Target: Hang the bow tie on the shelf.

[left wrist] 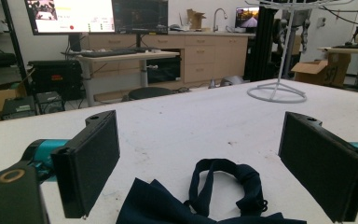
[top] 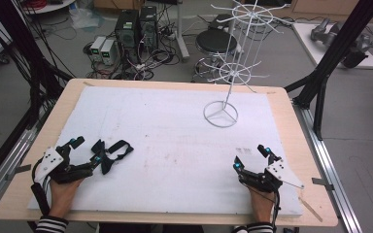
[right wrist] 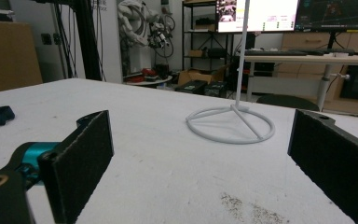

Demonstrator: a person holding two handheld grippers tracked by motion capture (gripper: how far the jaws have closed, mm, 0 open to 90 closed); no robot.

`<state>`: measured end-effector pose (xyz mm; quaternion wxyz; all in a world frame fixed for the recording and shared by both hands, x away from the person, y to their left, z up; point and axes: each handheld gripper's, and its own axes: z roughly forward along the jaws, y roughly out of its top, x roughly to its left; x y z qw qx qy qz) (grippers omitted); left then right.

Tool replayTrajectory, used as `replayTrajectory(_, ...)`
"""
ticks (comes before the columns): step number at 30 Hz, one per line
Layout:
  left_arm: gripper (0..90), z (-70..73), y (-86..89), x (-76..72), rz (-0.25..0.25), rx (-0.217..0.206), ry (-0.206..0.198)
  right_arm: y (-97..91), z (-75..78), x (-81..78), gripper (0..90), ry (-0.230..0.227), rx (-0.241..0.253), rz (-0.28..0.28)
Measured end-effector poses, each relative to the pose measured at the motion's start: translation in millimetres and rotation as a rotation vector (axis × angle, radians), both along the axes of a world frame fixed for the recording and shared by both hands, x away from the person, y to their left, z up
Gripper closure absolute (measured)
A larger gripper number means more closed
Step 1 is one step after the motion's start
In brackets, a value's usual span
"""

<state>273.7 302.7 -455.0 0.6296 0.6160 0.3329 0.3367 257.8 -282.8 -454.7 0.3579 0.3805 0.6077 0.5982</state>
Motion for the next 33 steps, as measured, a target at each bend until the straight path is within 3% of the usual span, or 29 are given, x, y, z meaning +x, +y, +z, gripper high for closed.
replayTrajectory(20,12.8,0.8,-0.5,1.3,0.001,0.006,0.017,-0.3,-0.1,-0.1,5.7,-0.003,0.001,0.0)
replayTrajectory(26,12.8,4.6,-1.0,3.0,-0.002,0.049,0.032,0.2,-0.1,-0.3,5.7,0.0,0.002,0.001)
replayTrajectory(33,12.8,19.8,-0.4,8.1,-0.016,0.089,0.052,-0.2,-0.1,0.0,5.7,-0.003,0.002,0.001)
